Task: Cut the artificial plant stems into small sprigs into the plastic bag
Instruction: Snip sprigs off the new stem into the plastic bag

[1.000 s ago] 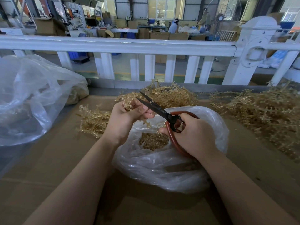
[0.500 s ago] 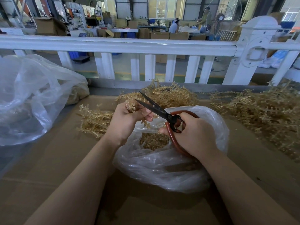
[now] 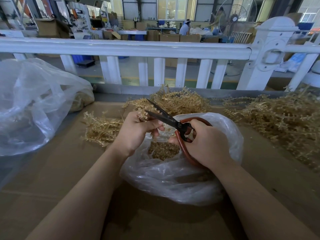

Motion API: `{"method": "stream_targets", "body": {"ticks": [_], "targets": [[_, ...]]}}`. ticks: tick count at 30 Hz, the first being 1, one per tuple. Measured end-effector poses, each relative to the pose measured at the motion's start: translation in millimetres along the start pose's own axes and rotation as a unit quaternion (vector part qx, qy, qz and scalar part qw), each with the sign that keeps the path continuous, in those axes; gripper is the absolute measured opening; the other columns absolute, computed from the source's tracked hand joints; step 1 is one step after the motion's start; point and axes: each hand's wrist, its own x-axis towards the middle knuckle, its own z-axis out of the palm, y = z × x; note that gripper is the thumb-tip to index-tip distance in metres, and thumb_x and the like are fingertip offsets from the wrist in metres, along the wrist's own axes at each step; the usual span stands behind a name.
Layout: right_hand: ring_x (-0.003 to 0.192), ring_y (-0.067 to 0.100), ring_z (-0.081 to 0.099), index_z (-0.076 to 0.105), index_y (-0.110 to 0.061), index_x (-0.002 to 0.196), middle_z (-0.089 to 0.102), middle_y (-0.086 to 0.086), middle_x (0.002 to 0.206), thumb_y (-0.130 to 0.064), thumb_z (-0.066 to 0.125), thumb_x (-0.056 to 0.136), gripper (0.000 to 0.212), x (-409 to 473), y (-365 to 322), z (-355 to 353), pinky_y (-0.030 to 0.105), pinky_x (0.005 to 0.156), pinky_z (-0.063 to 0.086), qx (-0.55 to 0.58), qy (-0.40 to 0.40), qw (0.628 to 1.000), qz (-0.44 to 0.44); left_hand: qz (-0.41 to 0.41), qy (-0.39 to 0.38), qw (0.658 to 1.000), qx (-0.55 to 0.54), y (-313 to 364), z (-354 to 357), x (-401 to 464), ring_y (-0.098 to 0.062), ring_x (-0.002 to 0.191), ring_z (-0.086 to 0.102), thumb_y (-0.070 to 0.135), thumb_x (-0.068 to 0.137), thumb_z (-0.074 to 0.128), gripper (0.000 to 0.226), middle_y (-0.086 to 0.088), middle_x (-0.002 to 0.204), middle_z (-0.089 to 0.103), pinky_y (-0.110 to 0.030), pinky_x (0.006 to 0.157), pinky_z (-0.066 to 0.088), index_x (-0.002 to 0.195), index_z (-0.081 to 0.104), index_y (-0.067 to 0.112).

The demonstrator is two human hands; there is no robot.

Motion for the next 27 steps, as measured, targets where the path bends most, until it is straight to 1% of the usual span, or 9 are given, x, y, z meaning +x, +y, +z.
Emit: {"method": "stream_targets", "body": {"ticks": [3,9,11,13,15,18,21,25,27], "targets": [[0.069,0.007,0.060,0.066,-0.022,0.090,0.066,-0.013,0.078,-0.093,0.035,0.069,0.080,-0.1,0.2,-0.5,0.032,0.061,0.055,0.007,-0.003,1.000,-0.004,-0.006,-0.008,1.000,-0.005,1.1,-0.6,0.0,-0.026,0.057,0.054,-0.007,0.089,0.062,0.020,-0.014,0.069,0.066,-0.032,0.055,0.049,0.077,0.071,0.006],[0.068,0.006,0.060,0.066,-0.024,0.088,0.064,-0.016,0.076,-0.088,0.043,0.072,0.070,-1.5,0.7,-0.7,0.030,0.063,0.055,0.020,-0.004,1.000,-0.004,-0.012,-0.027,0.999,-0.017,1.4,-1.8,0.2,-0.023,0.056,0.054,-0.006,0.088,0.062,0.026,-0.012,0.067,0.064,-0.029,0.056,0.048,0.071,0.071,0.011],[0.069,0.007,0.062,0.068,-0.025,0.090,0.066,-0.014,0.077,-0.083,0.054,0.075,0.061,-2.0,2.4,0.2,0.030,0.064,0.054,0.017,-0.004,1.000,-0.004,-0.015,-0.035,0.999,-0.028,0.8,-1.9,0.4,-0.024,0.056,0.054,-0.002,0.085,0.064,0.020,-0.012,0.067,0.064,-0.029,0.056,0.048,0.071,0.070,0.010],[0.070,0.007,0.062,0.068,-0.027,0.092,0.067,-0.014,0.077,-0.071,0.066,0.080,0.046,-2.1,4.2,1.7,0.027,0.064,0.053,0.014,-0.004,1.000,-0.007,-0.025,-0.041,0.998,-0.045,0.2,-2.4,0.5,-0.024,0.057,0.054,0.006,0.080,0.067,0.008,-0.011,0.067,0.064,-0.029,0.056,0.048,0.072,0.069,0.007],[0.071,0.006,0.063,0.068,-0.029,0.096,0.067,-0.015,0.079,-0.065,0.070,0.082,0.039,-1.8,4.7,3.0,0.023,0.063,0.052,0.013,-0.007,1.000,-0.011,-0.033,-0.043,0.997,-0.055,-1.1,-3.1,0.7,-0.024,0.057,0.054,0.011,0.077,0.068,0.008,-0.011,0.066,0.063,-0.028,0.055,0.047,0.073,0.067,0.003],[0.070,0.003,0.061,0.068,-0.029,0.096,0.066,-0.017,0.080,-0.074,0.062,0.079,0.048,-1.6,3.1,2.0,0.021,0.062,0.051,0.018,-0.004,1.000,-0.011,-0.038,-0.047,0.996,-0.060,-2.5,-4.1,1.3,-0.023,0.056,0.053,0.012,0.077,0.068,0.011,-0.012,0.067,0.062,-0.027,0.054,0.046,0.074,0.066,0.001],[0.070,0.003,0.060,0.068,-0.027,0.094,0.065,-0.017,0.078,-0.082,0.054,0.075,0.060,-1.4,2.0,-0.2,0.025,0.063,0.053,0.020,0.000,1.000,-0.008,-0.039,-0.047,0.996,-0.063,-2.8,-3.4,1.4,-0.022,0.056,0.053,0.012,0.077,0.067,0.010,-0.013,0.067,0.062,-0.026,0.054,0.046,0.074,0.066,0.003],[0.064,0.003,0.056,0.066,-0.025,0.085,0.060,-0.019,0.072,-0.085,0.049,0.073,0.064,-2.0,1.7,-0.9,0.026,0.060,0.052,0.020,0.010,1.000,-0.008,-0.032,-0.050,0.997,-0.059,-4.1,-3.6,1.4,-0.022,0.058,0.054,0.009,0.078,0.071,0.007,-0.012,0.069,0.064,-0.026,0.054,0.046,0.075,0.067,0.005],[0.059,0.002,0.053,0.063,-0.025,0.080,0.055,-0.019,0.067,-0.085,0.049,0.074,0.062,-2.2,2.4,-0.4,0.025,0.057,0.051,0.016,0.015,1.000,-0.005,-0.031,-0.043,0.996,-0.065,-5.4,-3.2,1.6,-0.022,0.059,0.057,0.008,0.082,0.066,0.004,-0.012,0.074,0.067,-0.026,0.055,0.048,0.079,0.069,0.007]]}}
